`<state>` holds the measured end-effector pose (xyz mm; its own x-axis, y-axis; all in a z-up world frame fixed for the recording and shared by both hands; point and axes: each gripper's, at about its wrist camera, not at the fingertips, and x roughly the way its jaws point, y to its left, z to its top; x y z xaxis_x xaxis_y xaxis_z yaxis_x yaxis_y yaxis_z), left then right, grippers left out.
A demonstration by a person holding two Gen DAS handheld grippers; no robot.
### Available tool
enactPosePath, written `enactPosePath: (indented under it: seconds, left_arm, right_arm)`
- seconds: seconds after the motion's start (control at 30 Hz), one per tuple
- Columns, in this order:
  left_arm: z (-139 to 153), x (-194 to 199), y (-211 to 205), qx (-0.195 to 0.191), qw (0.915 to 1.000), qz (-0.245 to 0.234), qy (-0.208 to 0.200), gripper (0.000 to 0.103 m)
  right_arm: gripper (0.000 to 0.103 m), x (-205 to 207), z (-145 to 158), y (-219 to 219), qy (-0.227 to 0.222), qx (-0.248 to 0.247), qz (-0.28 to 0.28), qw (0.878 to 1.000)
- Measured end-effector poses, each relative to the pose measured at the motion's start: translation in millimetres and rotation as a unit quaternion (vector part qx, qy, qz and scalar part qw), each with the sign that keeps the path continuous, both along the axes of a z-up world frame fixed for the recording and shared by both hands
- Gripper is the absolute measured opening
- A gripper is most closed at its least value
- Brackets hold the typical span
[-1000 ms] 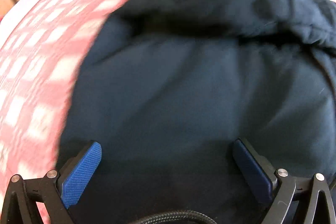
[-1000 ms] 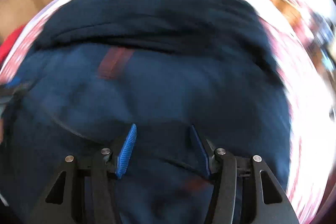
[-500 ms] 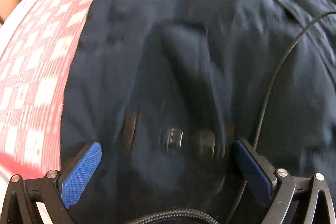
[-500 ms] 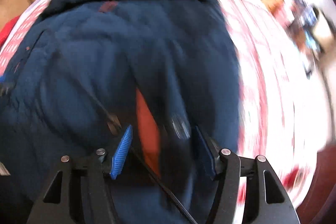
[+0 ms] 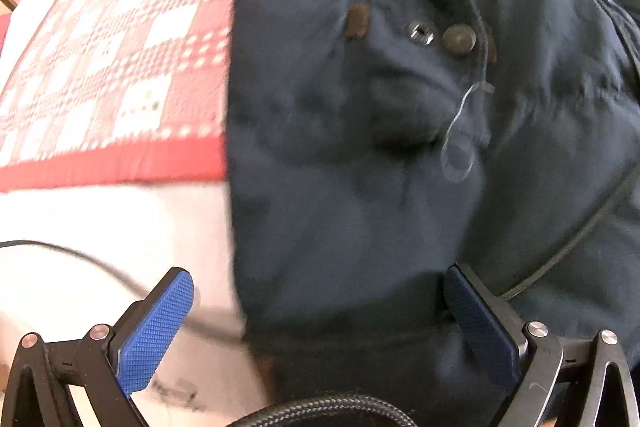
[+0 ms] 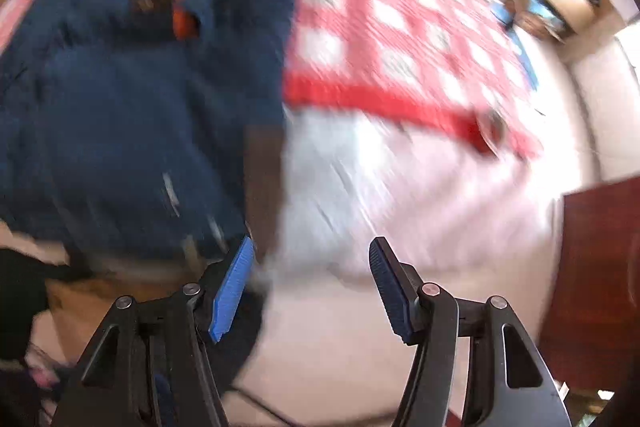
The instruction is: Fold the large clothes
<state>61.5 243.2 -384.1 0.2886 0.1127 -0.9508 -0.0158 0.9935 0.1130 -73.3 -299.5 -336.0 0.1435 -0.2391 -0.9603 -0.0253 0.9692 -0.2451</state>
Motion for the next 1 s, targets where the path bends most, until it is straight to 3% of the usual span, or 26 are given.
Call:
enactPosePath:
  seconds: [0.07,0.17,0.37,0.43,0.53,0.6,0.67,0.77,0.9,1.0]
  left_arm:
    - [9.0,-14.4,11.0,0.002,0.9999,0.013,0.000,0.102]
    - [30.9,-41.4,27.0,0.025,0.9986,0.044,-0.015,0.102]
    - [92.6,-127.1,45.7,0.067,0.9814,0.174,-0.046,0.102]
    - [100.3,-146.6,42.9,0.072,0.9780,0.189,-0.051,0.102]
    - [91.8,-152.6,35.3,0.072,0.9804,0.175,-0.053,0.102]
    - [73.0,-140.2,31.7,0.054,0.9837,0.164,-0.049,0.102]
    - [59.8,-127.1,30.2,0.036,0.9861,0.152,-0.056,0.102]
    - [64.3,-132.2,30.2,0.007,0.9851,0.156,-0.071,0.102]
    - [73.8,-144.5,35.0,0.007,0.9856,0.151,-0.076,0.102]
    - [98.7,-172.0,69.0,0.029,0.9749,0.200,-0.093,0.102]
  right_arm:
    - [0.065,-32.1,9.0,-14.1,0.010,-0.015,-0.030,0.999]
    - [0.065,-57.8,30.1,-29.4,-0.015,-0.028,-0.037,0.999]
    - [0.065,-27.7,52.4,-43.8,-0.067,-0.043,0.034,0.996]
    - [0.068,-15.3,71.2,-45.8,-0.106,-0.055,0.028,0.992]
    - [0.069,4.6,100.6,-24.6,-0.199,-0.076,0.012,0.977]
    - [0.082,3.9,120.6,-8.9,-0.273,-0.106,-0.001,0.956]
    - [0.086,1.1,126.7,5.2,-0.313,-0.114,-0.013,0.943]
    - [0.086,2.4,117.6,22.4,-0.284,-0.108,-0.014,0.953]
    - [0.086,-2.5,107.3,39.5,-0.243,-0.102,-0.004,0.965]
    - [0.086,-3.0,104.6,33.0,-0.231,-0.107,-0.026,0.967]
